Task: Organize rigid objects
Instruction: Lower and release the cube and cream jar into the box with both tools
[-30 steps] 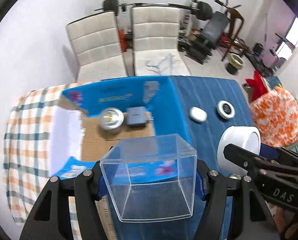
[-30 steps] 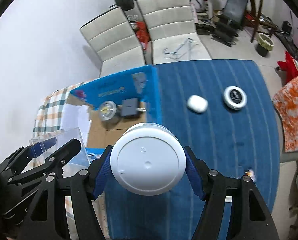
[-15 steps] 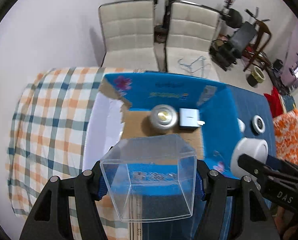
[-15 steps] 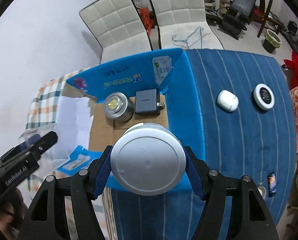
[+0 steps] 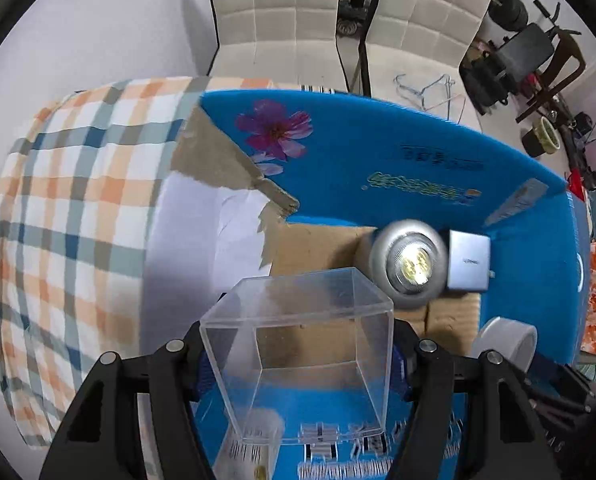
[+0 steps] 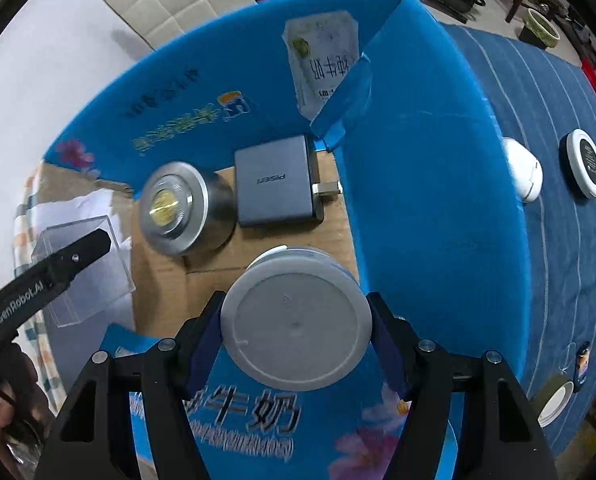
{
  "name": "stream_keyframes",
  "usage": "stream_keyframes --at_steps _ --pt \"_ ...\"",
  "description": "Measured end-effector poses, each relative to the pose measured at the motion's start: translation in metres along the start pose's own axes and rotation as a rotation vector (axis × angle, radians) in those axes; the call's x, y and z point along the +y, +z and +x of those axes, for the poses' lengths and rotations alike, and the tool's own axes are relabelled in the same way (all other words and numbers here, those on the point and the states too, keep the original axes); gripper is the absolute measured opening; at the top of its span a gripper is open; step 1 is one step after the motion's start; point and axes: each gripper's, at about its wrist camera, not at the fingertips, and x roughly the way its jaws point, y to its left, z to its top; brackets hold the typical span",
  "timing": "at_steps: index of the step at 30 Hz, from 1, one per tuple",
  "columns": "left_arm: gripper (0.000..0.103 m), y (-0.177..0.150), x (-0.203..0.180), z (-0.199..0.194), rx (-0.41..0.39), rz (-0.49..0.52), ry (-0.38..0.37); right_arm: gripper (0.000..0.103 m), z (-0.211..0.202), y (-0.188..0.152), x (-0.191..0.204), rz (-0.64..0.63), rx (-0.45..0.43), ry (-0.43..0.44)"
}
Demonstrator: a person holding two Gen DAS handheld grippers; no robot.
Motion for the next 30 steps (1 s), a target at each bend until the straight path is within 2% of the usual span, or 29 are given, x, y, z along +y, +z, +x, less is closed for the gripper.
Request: stream_keyframes --at_steps 5,15,20,22,25,26,27,29,30 --pt "0.063 0.021 0.0 0.026 0.045 0.009 0.012 0.071 0.017 0.012 0.005 -0.009 0.025 -0.027" --pt "0.063 0.036 -0.008 0.041 0.081 0.034 0.019 0.071 0.037 0.022 0.008 -0.025 0.093 -0.04" --pt "0.064 0.039 -0.008 0.042 0.1 0.042 0.035 0.081 0.034 0.022 0.014 -0.042 0.088 -0.039" --pt "0.07 0.041 -0.01 0.039 0.089 0.043 0.032 0.086 0.031 0.022 0.015 -0.05 0.086 -0.034" --pt "0.086 0.043 -0.014 0.032 0.073 0.043 0.026 0.092 0.024 0.022 0.017 -0.072 0.072 -0.048" --pt "0.099 0.045 -0.015 0.029 0.071 0.045 0.032 0.095 0.022 0.021 0.018 -0.079 0.068 -0.052" --pt "0.102 0.045 -0.015 0.027 0.067 0.047 0.038 0.097 0.019 0.02 0.019 -0.089 0.062 -0.052" --pt "0.102 0.044 -0.014 0.019 0.054 0.043 0.037 0.103 0.015 0.015 0.025 -0.108 0.055 -0.058" --pt "0.102 0.043 -0.012 0.017 0.051 0.04 0.036 0.103 0.012 0.013 0.027 -0.121 0.046 -0.068"
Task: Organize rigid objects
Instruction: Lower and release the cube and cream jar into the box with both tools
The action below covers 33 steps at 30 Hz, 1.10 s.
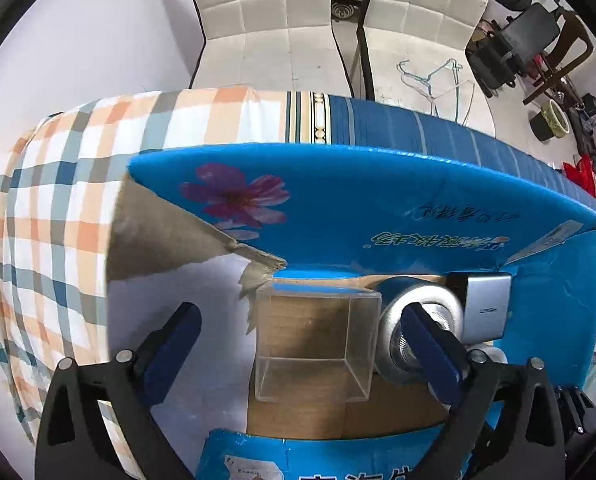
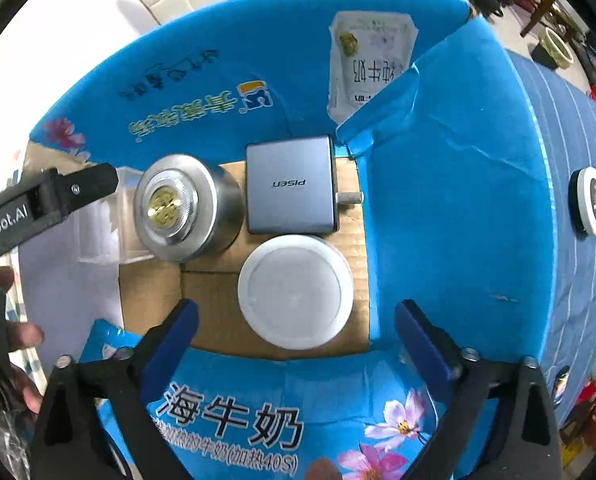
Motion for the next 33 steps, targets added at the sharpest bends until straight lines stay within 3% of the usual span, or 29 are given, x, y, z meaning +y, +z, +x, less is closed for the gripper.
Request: stream_keyframes --at_steps 7,14,33 --pt "0.102 -0.02 -0.001 -0.024 -0.033 0.027 0.007 0.103 -0.024 -0.033 0.007 -0.044 -0.047 -0.011" --pt "0.102 -0.067 -0.003 -0.063 -0.094 0.057 0.006 0.103 -0.066 -0.057 0.004 -0.081 -0.126 -0.008" --pt "0.102 -0.148 -0.011 -0.194 -0.298 0.021 -0.015 0.103 -0.223 -0.14 -0.011 -0.159 -0.347 0.102"
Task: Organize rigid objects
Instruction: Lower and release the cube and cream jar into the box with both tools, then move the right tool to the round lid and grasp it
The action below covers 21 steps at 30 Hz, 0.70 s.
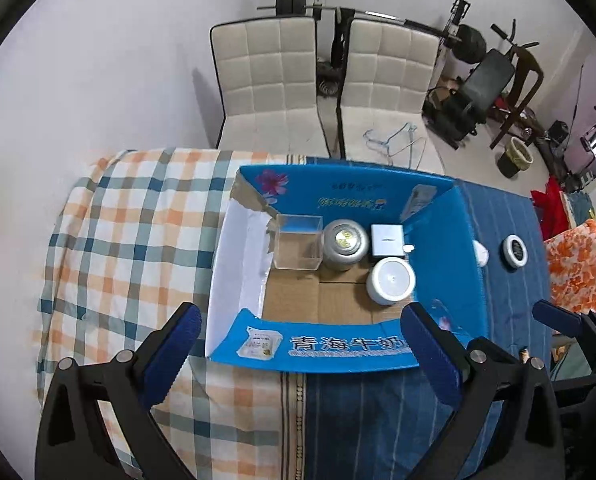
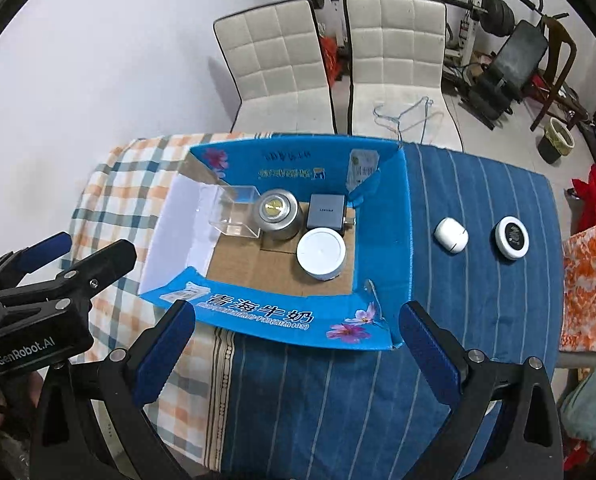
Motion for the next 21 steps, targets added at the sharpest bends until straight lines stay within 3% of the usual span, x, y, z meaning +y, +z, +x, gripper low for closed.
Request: stream_keyframes --at_steps 6,13,18,21 --pt "0.102 -0.004 -0.021 -0.03 -0.049 0.014 -0.022 0.103 -0.023 -0.019 -0.045 0.082 -0.019 -0.007" --pt "0.102 -0.013 -0.078 -0.033 -0.058 0.093 -0.073 0.103 -0.018 -0.07 -0.16 0.298 0.043 -0.124" --pt "0.102 -0.025 -0.141 -0.001 0.008 0.19 -0.105 0.103 0.037 -0.116 -0.247 0.524 0.161 -0.186" --pt "0.102 -0.032 -0.18 0.024 0.025 0.257 -0.056 0.102 0.082 -0.143 -0.28 0.642 0.252 -0.174"
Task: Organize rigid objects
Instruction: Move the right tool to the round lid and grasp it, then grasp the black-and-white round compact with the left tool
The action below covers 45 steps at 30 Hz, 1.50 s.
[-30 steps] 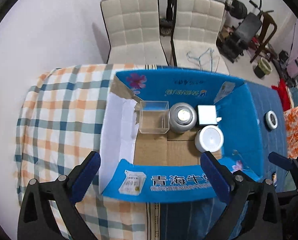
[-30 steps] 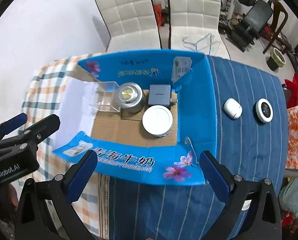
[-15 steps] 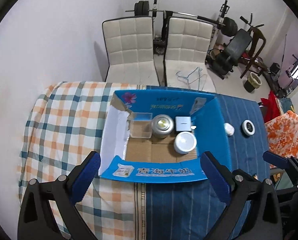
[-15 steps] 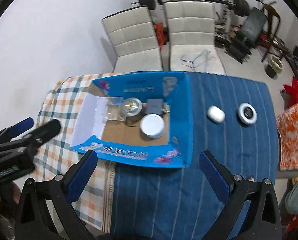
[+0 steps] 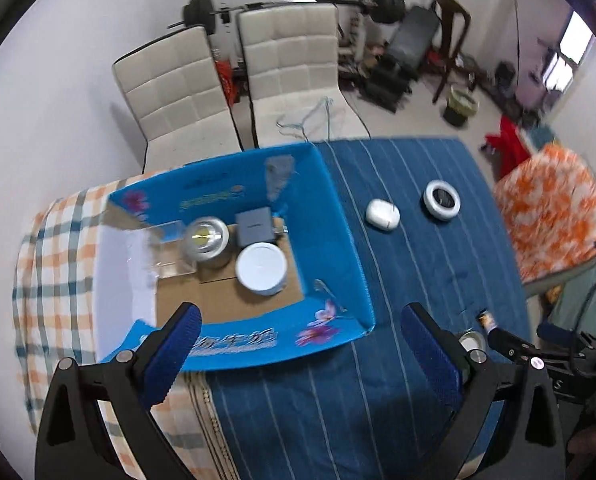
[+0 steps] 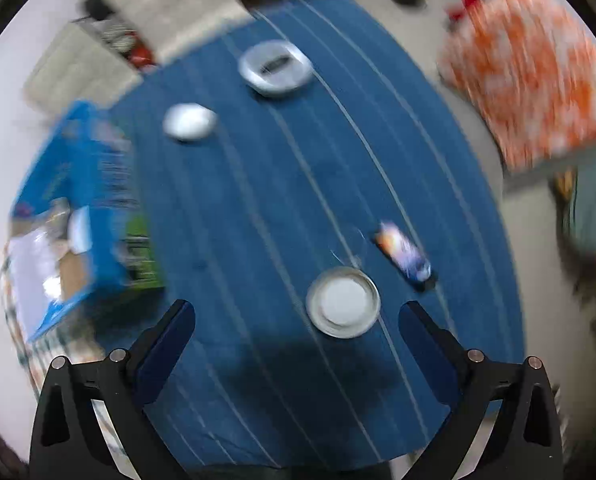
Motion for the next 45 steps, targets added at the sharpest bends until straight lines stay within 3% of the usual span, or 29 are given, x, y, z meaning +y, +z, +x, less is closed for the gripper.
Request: stream_keyframes --at_steps 6,8,15,20,23,30,34,37,45 --pt "0.102 0.004 -0.056 0.051 0.045 0.137 0.12 0.094 0.068 0.001 -0.032 0.133 0.091 -0.019" --pt "0.103 0.004 -0.065 0.063 0.055 0.156 0.138 0.07 0.084 0.001 -0.038 0.152 0.118 -0.032" --pt "0.102 0.008 -0.076 0.086 0.092 0.178 0.164 0.068 0.068 -0.001 -0.039 0.115 0.07 -0.03" --pt "0.102 0.025 -0.078 0.085 0.087 0.134 0.117 0.068 0.032 0.027 -0.037 0.086 0.02 0.008" --pt "0.102 0.045 -0.081 0.089 0.087 0.088 0.073 0.068 0.019 0.064 -0.035 0.073 -0.012 0.007" --pt "0.102 0.107 -0.1 0.129 0.132 0.04 -0.052 0.068 0.031 0.153 -0.044 0.041 -0.033 -0.026" --pt "0.102 0.13 -0.137 0.165 0.167 0.121 -0.079 0.068 0.045 0.185 -0.059 0.027 -0.02 -0.044" --pt "0.102 0.137 -0.168 0.204 0.242 0.162 -0.13 0.067 0.052 0.196 -0.067 -0.003 -0.013 -0.06" --pt "0.102 0.127 -0.229 0.267 0.366 0.283 -0.179 0.067 0.063 0.21 -0.085 -0.041 0.008 -0.082"
